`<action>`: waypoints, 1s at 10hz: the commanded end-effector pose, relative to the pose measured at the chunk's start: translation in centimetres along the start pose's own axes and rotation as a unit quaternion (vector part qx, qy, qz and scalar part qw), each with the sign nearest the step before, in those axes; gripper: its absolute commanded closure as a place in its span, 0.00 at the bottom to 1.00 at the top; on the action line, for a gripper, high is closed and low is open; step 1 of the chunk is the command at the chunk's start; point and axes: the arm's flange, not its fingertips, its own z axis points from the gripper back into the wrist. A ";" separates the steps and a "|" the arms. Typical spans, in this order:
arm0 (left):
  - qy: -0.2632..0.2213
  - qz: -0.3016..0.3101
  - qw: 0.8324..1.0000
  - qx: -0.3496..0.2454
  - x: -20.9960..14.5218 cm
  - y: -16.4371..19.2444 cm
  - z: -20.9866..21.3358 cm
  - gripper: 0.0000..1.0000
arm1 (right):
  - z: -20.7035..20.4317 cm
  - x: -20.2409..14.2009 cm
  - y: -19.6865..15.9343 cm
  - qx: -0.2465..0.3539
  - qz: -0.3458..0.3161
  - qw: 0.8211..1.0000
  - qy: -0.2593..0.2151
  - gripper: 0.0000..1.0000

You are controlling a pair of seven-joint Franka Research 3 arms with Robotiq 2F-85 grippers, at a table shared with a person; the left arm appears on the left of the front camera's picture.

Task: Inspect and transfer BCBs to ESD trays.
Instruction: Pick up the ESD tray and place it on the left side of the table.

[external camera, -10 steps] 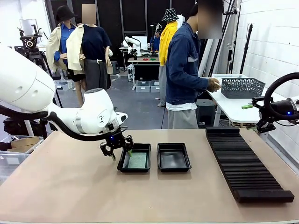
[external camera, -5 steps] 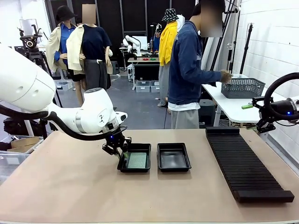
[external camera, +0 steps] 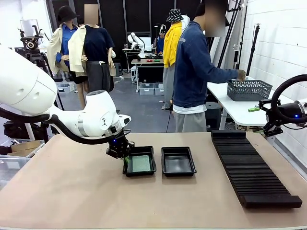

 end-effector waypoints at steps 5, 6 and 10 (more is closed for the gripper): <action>0.000 0.003 1.000 0.000 0.0 0.0 0.0 1.00 | -0.2 -0.5 0.0 0.002 -0.005 1.000 0.000 0.00; 0.000 0.000 1.000 0.000 0.0 0.0 0.0 1.00 | -0.2 -0.5 0.0 0.002 -0.005 1.000 0.000 0.00; 0.002 -0.058 0.998 0.003 -0.3 2.8 2.4 1.00 | -0.2 -0.5 0.0 0.002 -0.005 1.000 0.000 0.00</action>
